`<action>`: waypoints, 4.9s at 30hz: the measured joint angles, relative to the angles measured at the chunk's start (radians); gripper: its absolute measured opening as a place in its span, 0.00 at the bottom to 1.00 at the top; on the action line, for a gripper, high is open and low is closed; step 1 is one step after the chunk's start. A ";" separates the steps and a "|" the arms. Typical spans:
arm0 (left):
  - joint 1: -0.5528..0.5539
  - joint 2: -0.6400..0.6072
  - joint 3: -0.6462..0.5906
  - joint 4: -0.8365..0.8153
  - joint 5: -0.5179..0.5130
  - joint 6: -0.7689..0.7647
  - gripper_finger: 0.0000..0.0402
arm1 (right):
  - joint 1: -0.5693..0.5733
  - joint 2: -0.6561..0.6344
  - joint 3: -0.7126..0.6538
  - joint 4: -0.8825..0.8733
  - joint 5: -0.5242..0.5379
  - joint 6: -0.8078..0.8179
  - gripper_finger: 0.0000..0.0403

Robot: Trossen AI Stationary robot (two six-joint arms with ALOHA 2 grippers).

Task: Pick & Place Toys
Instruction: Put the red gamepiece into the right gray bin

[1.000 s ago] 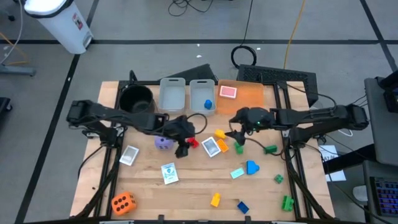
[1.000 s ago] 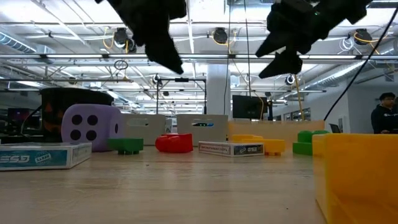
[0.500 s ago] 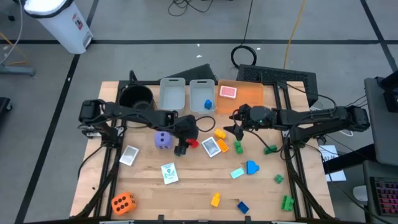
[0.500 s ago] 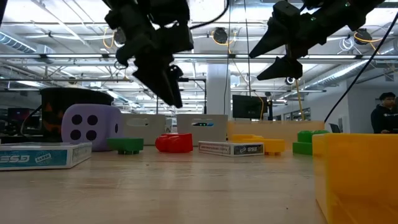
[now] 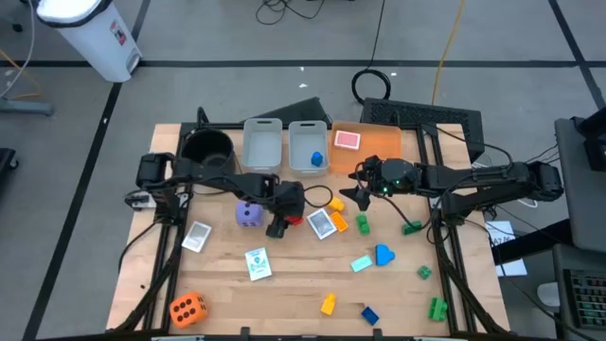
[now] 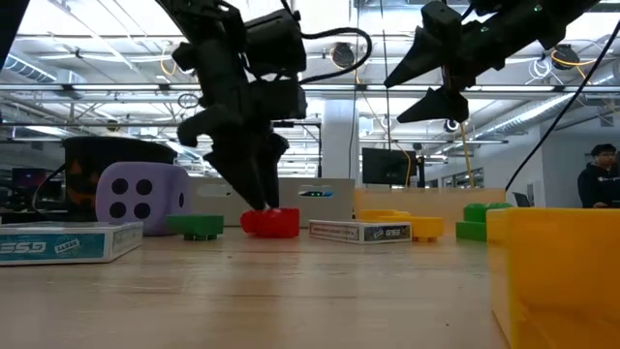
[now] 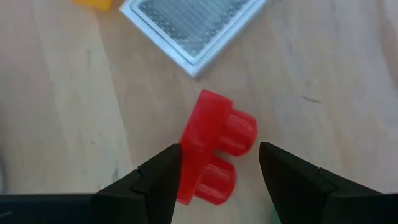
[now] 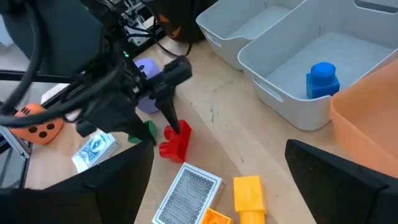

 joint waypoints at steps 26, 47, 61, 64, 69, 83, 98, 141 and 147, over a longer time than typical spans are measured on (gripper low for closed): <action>0.027 0.013 0.053 -0.040 0.037 -0.266 0.56 | 0.000 0.000 0.000 -0.005 0.003 0.009 0.89; -0.006 0.012 0.097 -0.040 -0.102 -0.367 0.56 | 0.000 0.000 0.001 -0.005 0.001 -0.039 0.89; -0.016 0.050 0.097 -0.055 -0.085 -0.429 0.56 | 0.000 0.000 0.001 -0.006 -0.002 -0.042 0.89; -0.016 0.067 0.097 -0.063 -0.085 -0.436 0.56 | 0.000 0.000 0.001 -0.006 -0.002 -0.042 0.89; -0.016 0.092 0.097 -0.065 -0.080 -0.481 0.56 | 0.000 0.000 0.001 -0.007 -0.004 -0.042 0.89; -0.013 0.093 0.097 -0.044 -0.080 -0.505 0.56 | 0.001 0.000 0.001 -0.008 -0.004 -0.039 0.89; 0.013 0.092 0.097 -0.042 -0.076 -0.519 0.29 | 0.002 0.000 0.001 -0.008 -0.004 -0.041 0.89; 0.175 -0.143 0.171 -0.252 0.052 -0.618 0.29 | 0.000 0.000 0.001 -0.008 -0.003 -0.072 0.89; 0.227 -0.148 0.351 -0.360 -0.005 -0.585 0.29 | 0.000 0.000 0.001 -0.005 -0.004 -0.072 0.89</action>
